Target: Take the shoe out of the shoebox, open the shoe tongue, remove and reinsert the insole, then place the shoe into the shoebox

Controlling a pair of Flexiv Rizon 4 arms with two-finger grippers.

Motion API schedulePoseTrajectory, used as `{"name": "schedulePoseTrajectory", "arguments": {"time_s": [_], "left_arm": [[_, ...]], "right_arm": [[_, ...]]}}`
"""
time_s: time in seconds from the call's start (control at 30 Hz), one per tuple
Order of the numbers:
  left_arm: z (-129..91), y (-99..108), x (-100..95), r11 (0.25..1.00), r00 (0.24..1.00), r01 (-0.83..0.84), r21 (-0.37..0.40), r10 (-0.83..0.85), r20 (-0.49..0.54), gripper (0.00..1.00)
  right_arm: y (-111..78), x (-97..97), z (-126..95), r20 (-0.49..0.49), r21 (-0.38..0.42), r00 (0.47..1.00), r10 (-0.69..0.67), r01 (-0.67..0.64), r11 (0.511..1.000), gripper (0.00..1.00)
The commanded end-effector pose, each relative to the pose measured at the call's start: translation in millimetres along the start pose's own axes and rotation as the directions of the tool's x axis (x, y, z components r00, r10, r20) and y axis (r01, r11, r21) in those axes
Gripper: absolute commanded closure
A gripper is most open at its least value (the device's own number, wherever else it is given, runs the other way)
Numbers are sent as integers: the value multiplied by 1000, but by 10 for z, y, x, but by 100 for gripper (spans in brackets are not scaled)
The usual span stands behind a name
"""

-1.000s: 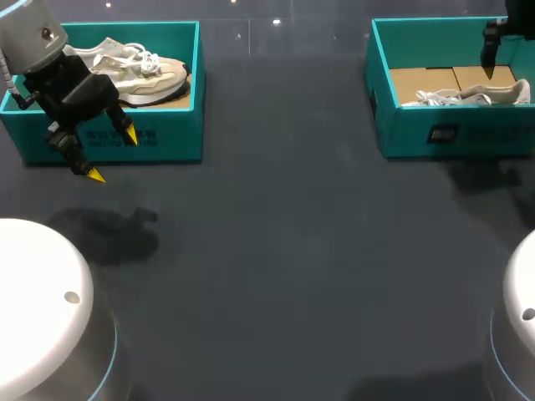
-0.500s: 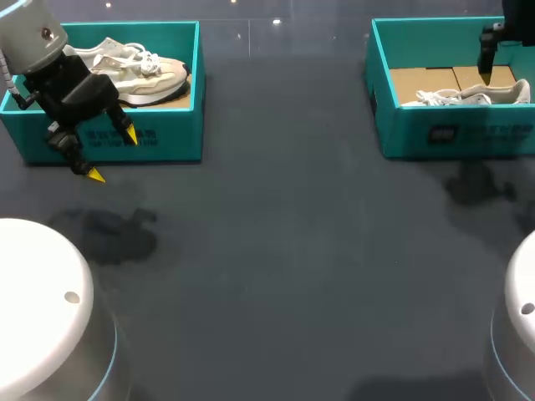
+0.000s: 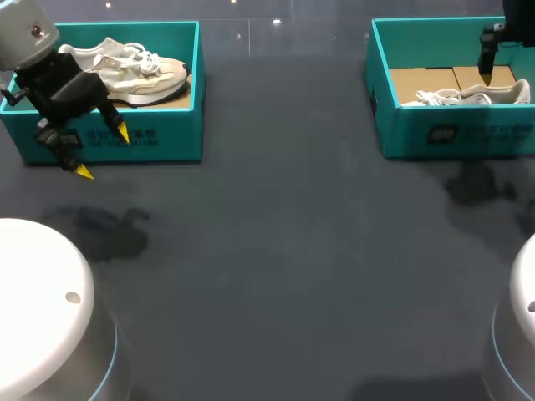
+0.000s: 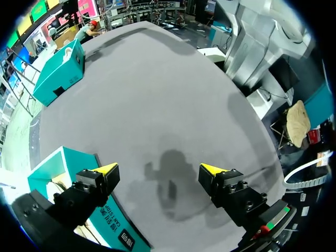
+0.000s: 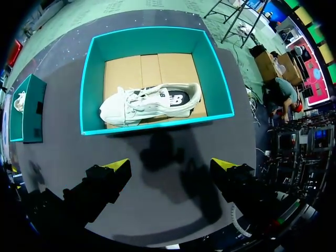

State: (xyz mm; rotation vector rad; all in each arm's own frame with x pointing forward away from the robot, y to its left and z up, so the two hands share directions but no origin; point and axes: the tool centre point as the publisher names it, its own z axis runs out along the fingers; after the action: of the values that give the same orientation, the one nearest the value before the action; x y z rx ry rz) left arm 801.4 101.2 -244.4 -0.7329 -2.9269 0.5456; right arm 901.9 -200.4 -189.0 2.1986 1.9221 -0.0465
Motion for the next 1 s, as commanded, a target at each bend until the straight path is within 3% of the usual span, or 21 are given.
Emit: {"name": "schedulePoseTrajectory", "arguments": {"time_s": [0.03, 0.33, 0.57, 0.9, 1.0], "left_arm": [[-236, 217, -65, 999, 999, -38, -6, 38, -30, 0], [-567, 609, -291, 987, 996, -93, -127, 91, -22, 0], [-733, 996, -694, 954, 978, -207, -218, 193, -84, 0], [-1053, 1464, -1146, 878, 909, -414, -241, 386, -154, 0], [-1053, 1464, -1146, 878, 909, -414, -241, 386, -154, 0]], "right_arm": [[-10, 3, -1, 1, -1, 1000, 1, -1, 1000, 0], [-10, 3, -1, 1, -1, 1000, 1, -1, 1000, 0], [-10, 3, -1, 1, -1, 1000, 1, -1, 1000, 0], [-10, 3, -1, 1, -1, 1000, 1, -1, 1000, 0], [-10, 3, -1, 1, -1, 1000, 1, -1, 1000, 0]]}}
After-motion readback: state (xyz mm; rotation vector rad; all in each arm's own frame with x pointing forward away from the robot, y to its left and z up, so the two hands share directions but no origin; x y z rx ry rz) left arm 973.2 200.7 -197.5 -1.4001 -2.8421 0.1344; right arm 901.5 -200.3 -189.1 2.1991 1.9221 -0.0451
